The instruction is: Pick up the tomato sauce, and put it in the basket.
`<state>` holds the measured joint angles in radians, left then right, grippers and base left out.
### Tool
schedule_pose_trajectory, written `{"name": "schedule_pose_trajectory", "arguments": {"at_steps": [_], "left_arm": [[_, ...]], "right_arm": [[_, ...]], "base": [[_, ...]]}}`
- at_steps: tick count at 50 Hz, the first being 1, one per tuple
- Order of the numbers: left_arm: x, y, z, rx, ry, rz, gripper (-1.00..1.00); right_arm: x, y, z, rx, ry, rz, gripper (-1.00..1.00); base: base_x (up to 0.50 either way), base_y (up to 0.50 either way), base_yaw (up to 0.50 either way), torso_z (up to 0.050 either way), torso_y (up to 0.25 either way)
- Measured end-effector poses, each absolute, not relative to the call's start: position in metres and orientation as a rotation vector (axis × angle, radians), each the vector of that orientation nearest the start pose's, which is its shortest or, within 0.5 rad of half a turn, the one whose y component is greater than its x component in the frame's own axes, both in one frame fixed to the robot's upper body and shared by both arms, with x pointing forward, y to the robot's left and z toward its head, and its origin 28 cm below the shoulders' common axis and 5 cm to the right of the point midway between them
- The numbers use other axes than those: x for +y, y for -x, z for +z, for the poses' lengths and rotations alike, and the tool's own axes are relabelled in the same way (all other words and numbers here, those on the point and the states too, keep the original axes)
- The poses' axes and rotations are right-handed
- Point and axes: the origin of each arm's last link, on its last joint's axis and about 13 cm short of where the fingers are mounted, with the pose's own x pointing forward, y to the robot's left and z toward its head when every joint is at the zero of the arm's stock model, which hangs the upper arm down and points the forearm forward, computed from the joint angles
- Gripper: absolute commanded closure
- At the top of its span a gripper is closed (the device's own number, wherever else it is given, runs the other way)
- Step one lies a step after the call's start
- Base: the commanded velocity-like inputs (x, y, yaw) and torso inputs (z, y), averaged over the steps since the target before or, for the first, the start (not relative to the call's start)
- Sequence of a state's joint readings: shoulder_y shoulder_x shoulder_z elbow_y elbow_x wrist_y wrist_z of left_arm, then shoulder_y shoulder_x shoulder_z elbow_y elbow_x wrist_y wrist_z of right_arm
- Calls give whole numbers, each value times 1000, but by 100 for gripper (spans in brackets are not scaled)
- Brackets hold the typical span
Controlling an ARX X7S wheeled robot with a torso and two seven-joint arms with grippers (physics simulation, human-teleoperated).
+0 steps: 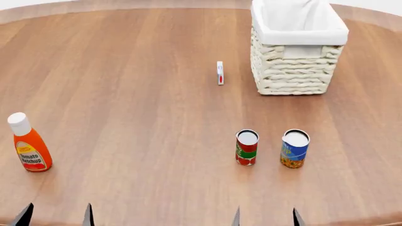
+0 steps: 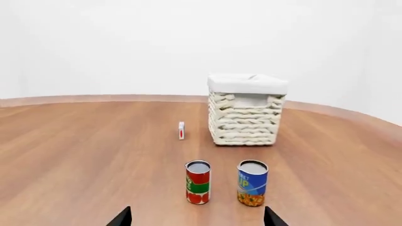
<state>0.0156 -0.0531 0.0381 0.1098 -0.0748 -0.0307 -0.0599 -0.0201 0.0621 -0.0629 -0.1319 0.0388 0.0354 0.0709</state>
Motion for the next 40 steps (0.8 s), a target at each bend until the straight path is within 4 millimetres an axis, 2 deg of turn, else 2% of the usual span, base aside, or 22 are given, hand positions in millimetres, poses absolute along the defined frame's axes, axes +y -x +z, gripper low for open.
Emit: {"name": "schedule_pose_trajectory", "arguments": {"at_steps": [18,30,40], "left_arm": [[215,-192,102,-309,80,17,-100],[218,-177,131,-440,100,10,-100],[220,-166,153,-536,118,3,-100]], "right_arm": [[-95,-192,93,-286,93,0,-100],[-90,-173,130,-435,146,11,-100],[-87,-161,149,-520,176,14,-100]], "base": [[0,0,0,0,0],[0,0,0,0,0],[0,0,0,0,0]]}}
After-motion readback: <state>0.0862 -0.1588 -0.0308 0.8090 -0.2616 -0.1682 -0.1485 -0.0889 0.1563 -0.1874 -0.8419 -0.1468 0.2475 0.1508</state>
